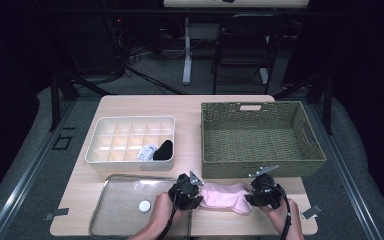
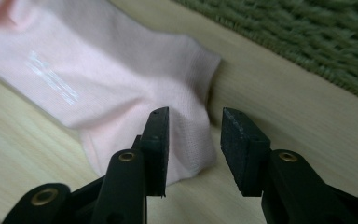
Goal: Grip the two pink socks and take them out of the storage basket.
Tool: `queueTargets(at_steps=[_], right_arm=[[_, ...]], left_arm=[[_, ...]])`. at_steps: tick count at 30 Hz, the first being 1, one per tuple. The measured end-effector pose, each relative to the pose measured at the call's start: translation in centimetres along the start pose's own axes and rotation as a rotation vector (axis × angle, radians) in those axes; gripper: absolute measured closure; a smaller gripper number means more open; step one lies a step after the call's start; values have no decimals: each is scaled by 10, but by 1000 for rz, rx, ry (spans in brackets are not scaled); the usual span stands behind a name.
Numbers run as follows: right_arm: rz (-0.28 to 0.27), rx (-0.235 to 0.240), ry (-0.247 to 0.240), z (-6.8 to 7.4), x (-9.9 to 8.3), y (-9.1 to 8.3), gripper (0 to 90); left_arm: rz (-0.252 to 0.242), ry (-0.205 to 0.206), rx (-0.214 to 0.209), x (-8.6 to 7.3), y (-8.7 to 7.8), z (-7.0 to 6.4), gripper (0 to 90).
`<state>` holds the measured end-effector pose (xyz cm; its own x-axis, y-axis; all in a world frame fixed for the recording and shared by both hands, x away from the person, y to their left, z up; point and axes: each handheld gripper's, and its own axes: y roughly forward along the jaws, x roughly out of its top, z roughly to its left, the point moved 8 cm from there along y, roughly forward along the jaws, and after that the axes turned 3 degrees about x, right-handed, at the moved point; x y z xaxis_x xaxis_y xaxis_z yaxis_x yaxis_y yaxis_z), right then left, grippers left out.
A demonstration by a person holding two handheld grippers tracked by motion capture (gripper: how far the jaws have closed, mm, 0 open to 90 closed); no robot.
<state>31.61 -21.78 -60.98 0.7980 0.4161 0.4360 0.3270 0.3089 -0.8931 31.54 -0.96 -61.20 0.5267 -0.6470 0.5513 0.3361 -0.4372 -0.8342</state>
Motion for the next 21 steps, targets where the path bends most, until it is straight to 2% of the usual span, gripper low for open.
queueTargets(at_steps=[2,3,6,8,10,12,14,15,16,20,21], right_arm=[[-21,5,14,0,2,-3,632],[-46,-1,17,-2,4,-7,645],[-42,4,17,-1,4,-5,663],[-35,0,12,0,4,-1,679],[-3,-25,-4,1,2,6,698],[6,-23,-4,3,2,8,715],[16,-49,-8,3,1,11,780],[16,-49,-8,3,1,11,780],[-6,-48,5,5,3,12,819],[14,-54,-22,5,2,11,841],[-1,-60,-20,6,3,10,846]], left_arm=[[-12,-4,9,3,-3,-1,623],[-30,4,28,7,-5,-2,605],[-54,2,18,15,-5,-6,568],[-47,9,12,18,1,-9,553],[-15,22,7,17,13,-12,563],[-4,27,13,15,16,-12,571],[7,27,17,13,19,-11,651],[11,26,14,12,19,-10,651],[15,25,5,10,19,-8,730],[16,33,7,9,20,-8,799],[8,39,3,9,19,-10,834]])
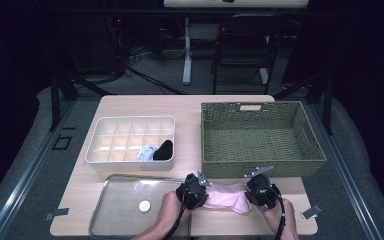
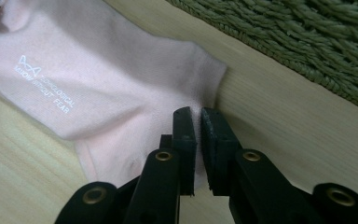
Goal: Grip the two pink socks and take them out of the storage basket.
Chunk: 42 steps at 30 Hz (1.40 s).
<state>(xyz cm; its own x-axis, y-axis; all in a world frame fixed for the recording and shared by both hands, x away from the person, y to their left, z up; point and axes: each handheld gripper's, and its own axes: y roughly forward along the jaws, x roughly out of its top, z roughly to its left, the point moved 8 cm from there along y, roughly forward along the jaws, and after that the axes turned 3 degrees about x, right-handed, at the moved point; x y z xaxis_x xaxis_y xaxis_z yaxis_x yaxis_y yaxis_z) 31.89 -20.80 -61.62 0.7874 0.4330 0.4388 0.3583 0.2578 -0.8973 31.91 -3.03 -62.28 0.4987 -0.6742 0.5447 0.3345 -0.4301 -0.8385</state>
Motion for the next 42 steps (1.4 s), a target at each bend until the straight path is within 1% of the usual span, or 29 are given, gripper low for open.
queueTargets(at_steps=[1,2,3,6,7,9,13,14,15,16,19,20,21,22,23,24,26,27,28,30,31,32,33,34,35,37,38,41,42], right_arm=[[0,0,0,0,0,0,846],[-5,-3,-5,0,0,-4,848],[-18,-6,-4,0,2,-7,848],[-58,-12,-8,2,6,-19,848],[-58,-12,-8,2,6,-19,848],[-76,-12,-18,6,7,-27,848],[-79,0,-23,10,9,-31,847],[-81,5,-24,12,10,-31,847],[-81,5,-24,12,10,-31,847],[-85,22,-14,14,10,-30,846],[-74,34,-8,15,9,-27,845],[-72,47,-7,16,9,-26,844],[-47,50,-5,15,7,-18,837],[-47,50,-5,15,7,-18,837],[-23,43,4,10,3,-9,778],[-20,46,6,8,3,-7,751],[-38,39,35,3,2,-6,736],[-38,39,35,3,2,-6,736],[-38,50,45,-1,1,-8,727],[-37,54,50,-3,0,-9,720],[-37,54,50,-3,0,-9,720],[-35,44,61,-3,-1,-4,705],[-15,50,48,-3,-2,-3,702],[-3,44,43,-3,-3,0,689],[-3,44,43,-3,-3,0,689],[15,47,43,-3,-3,5,647],[24,50,45,-3,-4,6,645],[22,61,44,-2,-4,7,647],[19,75,46,-1,-4,7,701]], left_arm=[[0,0,0,0,0,0,844],[-16,0,1,2,-2,0,849],[-16,0,1,2,-2,0,852],[-44,-17,-18,6,-12,1,852],[-44,-17,-18,6,-12,1,851],[-58,-28,-32,7,-21,3,851],[-59,-47,-47,5,-25,7,851],[-49,-51,-44,3,-25,10,852],[-49,-51,-44,3,-25,10,851],[-40,-61,-56,0,-25,11,851],[-26,-60,-59,-2,-23,11,849],[-14,-52,-54,-3,-22,11,849],[3,-44,-58,-5,-19,10,837],[3,-44,-58,-5,-19,10,809],[23,-36,-31,-6,-16,10,745],[27,-33,-7,-6,-15,11,685],[30,-33,19,-5,-14,12,589],[30,-33,19,-5,-14,12,569],[27,-38,24,-5,-14,14,561],[31,-42,24,-5,-12,15,561],[31,-42,24,-5,-12,15,562],[33,-46,24,-5,-11,15,564],[40,-44,23,-6,-11,15,567],[48,-37,16,-6,-10,14,571],[48,-37,16,-6,-10,14,577],[51,-33,13,-6,-9,13,589],[56,-28,8,-6,-8,11,593],[58,-27,-1,-6,-7,10,602],[61,-21,-2,-6,-6,9,619]])
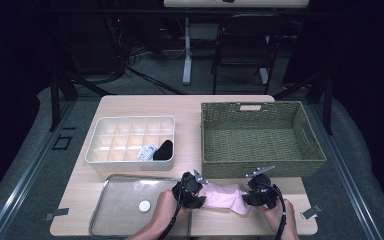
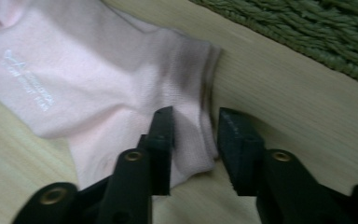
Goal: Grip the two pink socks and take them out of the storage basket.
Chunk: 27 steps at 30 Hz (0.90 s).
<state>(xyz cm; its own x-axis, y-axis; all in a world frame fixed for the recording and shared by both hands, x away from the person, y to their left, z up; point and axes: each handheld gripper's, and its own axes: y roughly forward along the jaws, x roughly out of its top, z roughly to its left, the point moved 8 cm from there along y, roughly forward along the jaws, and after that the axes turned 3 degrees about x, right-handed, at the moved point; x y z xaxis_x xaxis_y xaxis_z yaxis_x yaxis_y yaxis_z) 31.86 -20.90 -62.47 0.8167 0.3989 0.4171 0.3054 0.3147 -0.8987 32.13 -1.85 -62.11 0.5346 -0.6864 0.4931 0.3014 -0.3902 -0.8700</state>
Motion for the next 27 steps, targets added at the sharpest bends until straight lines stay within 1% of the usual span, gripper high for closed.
queueTargets(at_steps=[2,3,5,6,7,9,10,13,14,15,16,17,18,21,22,23,24,25,26,27], right_arm=[[-1,15,-1,1,0,0,723],[-1,15,-1,1,0,0,723],[16,25,-5,0,-1,0,728],[16,25,-5,0,-1,0,728],[14,33,3,1,-1,-1,770],[13,34,-5,1,-1,0,780],[33,14,-27,2,-2,-2,790],[29,14,-24,3,-2,-2,794],[35,12,-27,2,-2,-3,797],[35,12,-27,2,-2,-3,797],[22,1,-19,2,-2,-2,800],[44,0,-35,1,-3,-4,801],[37,2,-33,1,-3,-4,802],[29,4,-29,0,-3,-5,804],[39,-6,-31,-2,-3,-7,805],[13,-4,-15,-4,-2,-7,809],[31,-14,-22,-7,-3,-9,810],[31,-14,-22,-7,-3,-9,810],[9,-18,-13,-11,-1,-12,812],[9,-18,-13,-11,-1,-12,812]], left_arm=[[2,1,-1,0,0,0,619],[7,4,-3,0,0,-1,619],[8,2,-5,0,1,-1,602],[8,2,-5,0,1,-1,599],[7,-2,-7,0,1,0,595],[5,-5,-7,0,1,0,592],[8,-6,-5,0,2,1,591],[11,-10,-12,-1,2,1,597],[21,0,-10,0,4,0,601],[21,0,-10,0,4,0,601],[29,12,-1,0,5,-1,608],[30,14,-4,0,5,-1,617],[33,15,-6,0,5,-1,624],[40,25,-14,-1,5,-2,667],[35,27,-18,-1,5,-3,704],[27,43,-10,0,5,-4,791],[18,53,2,0,5,-5,831],[18,53,2,0,5,-5,851],[7,43,-14,0,6,-3,856],[7,43,-14,0,6,-3,855]])
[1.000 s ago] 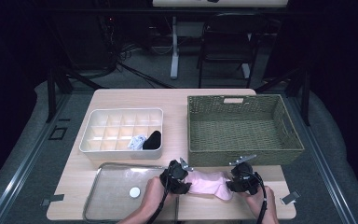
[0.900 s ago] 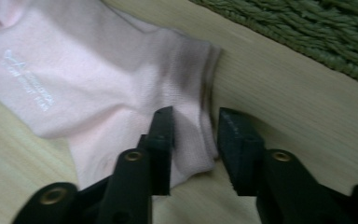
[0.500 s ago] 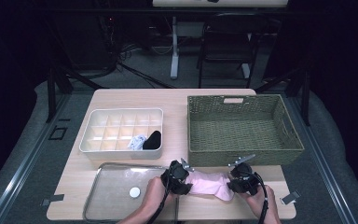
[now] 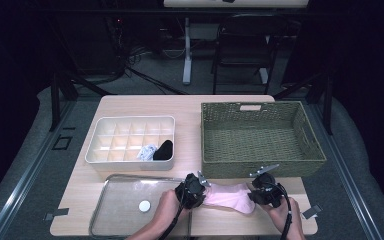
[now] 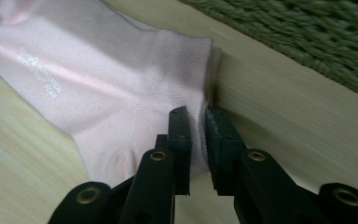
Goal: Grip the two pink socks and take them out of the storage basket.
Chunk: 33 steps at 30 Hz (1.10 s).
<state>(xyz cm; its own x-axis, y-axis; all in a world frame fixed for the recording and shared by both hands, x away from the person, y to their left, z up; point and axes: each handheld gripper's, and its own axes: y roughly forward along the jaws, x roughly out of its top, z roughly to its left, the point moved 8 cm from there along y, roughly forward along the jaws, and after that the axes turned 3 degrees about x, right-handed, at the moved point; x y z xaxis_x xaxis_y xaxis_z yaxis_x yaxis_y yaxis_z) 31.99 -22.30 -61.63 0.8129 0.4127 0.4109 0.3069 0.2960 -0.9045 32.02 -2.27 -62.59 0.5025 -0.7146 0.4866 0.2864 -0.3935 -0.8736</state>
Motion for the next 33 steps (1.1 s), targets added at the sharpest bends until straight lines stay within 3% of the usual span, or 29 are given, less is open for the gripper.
queueTargets(at_steps=[3,4,5,6,7,8,12,17,23,26,33], right_arm=[[-4,1,5,-1,-1,1,809],[-5,5,-2,0,0,2,804],[-5,18,-9,2,0,3,769],[-11,16,-3,1,0,3,758],[-11,16,-3,1,0,3,758],[-21,39,10,-1,1,1,709],[-30,39,36,-4,1,0,664],[2,32,13,0,0,6,653],[0,31,21,3,-1,9,756],[6,39,32,3,-3,7,794],[11,54,40,3,-4,2,801]], left_arm=[[-9,-18,-15,1,-2,2,841],[-17,-24,-19,2,-3,2,803],[-30,-34,-15,5,-8,2,671],[-30,-34,-15,5,-8,2,631],[-39,-37,-14,6,-10,2,631],[-55,-45,-2,9,-13,5,566],[-30,-49,-5,8,-10,6,520],[-6,-41,-5,6,-3,2,567],[13,-41,-26,2,0,1,640],[13,-40,-44,1,0,-1,706],[-1,-39,-57,1,1,-1,764]])
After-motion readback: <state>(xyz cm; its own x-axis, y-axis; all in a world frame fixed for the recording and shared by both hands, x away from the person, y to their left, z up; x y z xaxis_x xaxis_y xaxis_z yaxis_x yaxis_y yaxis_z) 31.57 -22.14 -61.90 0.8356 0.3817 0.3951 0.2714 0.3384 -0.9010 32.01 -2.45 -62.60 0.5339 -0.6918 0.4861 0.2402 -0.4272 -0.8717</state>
